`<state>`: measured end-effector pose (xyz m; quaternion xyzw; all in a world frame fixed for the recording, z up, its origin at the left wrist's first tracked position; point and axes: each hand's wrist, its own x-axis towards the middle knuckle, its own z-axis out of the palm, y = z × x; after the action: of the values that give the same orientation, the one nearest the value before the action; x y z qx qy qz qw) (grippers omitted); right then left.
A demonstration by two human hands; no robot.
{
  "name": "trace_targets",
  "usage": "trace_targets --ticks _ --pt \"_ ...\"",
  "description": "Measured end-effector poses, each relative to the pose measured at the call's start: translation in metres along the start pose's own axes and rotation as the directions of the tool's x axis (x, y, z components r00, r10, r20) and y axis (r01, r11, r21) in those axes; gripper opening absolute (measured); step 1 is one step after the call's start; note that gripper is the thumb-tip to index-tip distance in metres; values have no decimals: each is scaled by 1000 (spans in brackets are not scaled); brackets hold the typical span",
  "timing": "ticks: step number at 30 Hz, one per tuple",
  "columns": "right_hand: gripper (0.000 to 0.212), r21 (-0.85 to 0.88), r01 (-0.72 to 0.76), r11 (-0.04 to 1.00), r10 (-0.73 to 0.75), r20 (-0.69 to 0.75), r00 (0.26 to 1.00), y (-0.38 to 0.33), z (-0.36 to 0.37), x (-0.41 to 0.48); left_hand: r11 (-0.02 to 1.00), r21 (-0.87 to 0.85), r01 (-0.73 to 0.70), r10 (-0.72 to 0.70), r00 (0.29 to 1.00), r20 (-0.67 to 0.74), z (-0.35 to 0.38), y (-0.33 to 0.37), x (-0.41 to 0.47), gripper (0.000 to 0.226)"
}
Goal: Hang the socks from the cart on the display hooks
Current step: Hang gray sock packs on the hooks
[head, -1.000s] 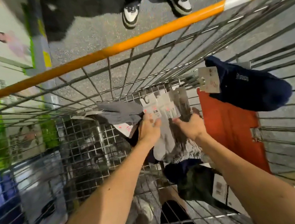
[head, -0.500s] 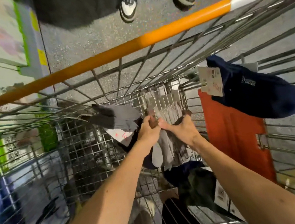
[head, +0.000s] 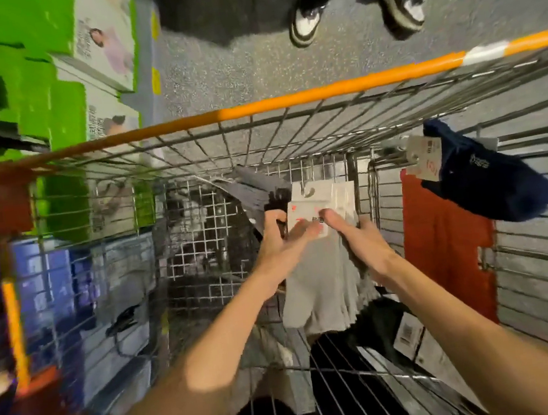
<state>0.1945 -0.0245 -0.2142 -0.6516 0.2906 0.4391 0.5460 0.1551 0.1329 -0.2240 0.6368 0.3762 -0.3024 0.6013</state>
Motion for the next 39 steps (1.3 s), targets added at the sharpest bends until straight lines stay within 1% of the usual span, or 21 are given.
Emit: trace_targets --ticks 1,3,4,7,8,9,10,11,12,14,16,18,21,23,26,28,30,32,35,37,39 --pt "109 -28 7 1000 -7 2 1000 -4 4 -6 1000 -3 -2 2 1000 -16 -5 5 -10 55" --pt "133 -126 41 991 -31 79 996 -14 21 -29 997 -69 -21 17 997 -69 -22 15 -40 59" --pt "137 -172 76 982 -59 106 993 -19 29 -40 994 -98 -41 31 994 -101 -30 20 -55 62" --pt "131 -229 180 957 -147 152 977 -39 52 -78 981 -143 -128 96 973 -211 -60 29 -99 60" --pt "123 -249 186 950 -140 190 972 -45 61 -87 974 -156 -164 120 959 -258 -72 29 -114 57" --pt "100 -266 220 939 -160 230 960 -51 71 -101 964 -174 -202 142 941 -308 -84 28 -129 55" --pt "69 -241 252 937 -181 283 942 -56 83 -113 951 -193 -240 158 918 -365 -96 28 -145 54" --pt "51 -219 290 932 -209 331 920 -60 96 -127 938 -203 -281 175 889 -423 -108 25 -162 53" --pt "53 -223 311 924 -211 381 900 -63 112 -140 919 -218 -329 193 857 -478 -120 23 -181 53" --pt "75 -190 359 914 -247 443 862 -64 146 -169 865 -261 -430 225 794 -564 -144 13 -216 52" --pt "79 -142 426 894 -279 566 775 -60 177 -201 812 -306 -496 216 744 -633 -170 2 -259 49" --pt "70 -115 456 883 -282 646 710 -59 208 -243 784 -310 -538 217 705 -675 -191 -8 -308 44" --pt "61 -49 541 839 -313 771 555 -53 249 -312 708 -271 -652 261 598 -758 -216 -25 -391 29" --pt "62 9 601 799 -352 817 457 -51 272 -358 648 -230 -727 301 521 -799 -225 -33 -451 31" --pt "57 95 672 734 -378 880 289 -49 304 -424 567 -153 -809 344 401 -849 -233 -44 -539 35" --pt "55 150 707 692 -393 899 194 -48 322 -467 523 -110 -845 355 334 -873 -240 -47 -588 37" --pt "55 213 739 639 -424 899 108 -49 339 -510 497 -67 -865 357 274 -893 -247 -47 -633 33" --pt "55 253 764 593 -447 893 52 -53 351 -547 484 -27 -875 366 230 -902 -253 -47 -671 31" --pt "54 293 801 522 -474 881 -14 -61 361 -593 463 -10 -886 373 205 -905 -260 -44 -714 36" --pt "58 311 807 501 -476 879 -43 -69 366 -614 453 25 -891 380 168 -910 -265 -38 -734 30" --pt "52 328 807 491 -470 880 -72 -76 370 -630 425 50 -904 378 127 -917 -268 -31 -747 28"
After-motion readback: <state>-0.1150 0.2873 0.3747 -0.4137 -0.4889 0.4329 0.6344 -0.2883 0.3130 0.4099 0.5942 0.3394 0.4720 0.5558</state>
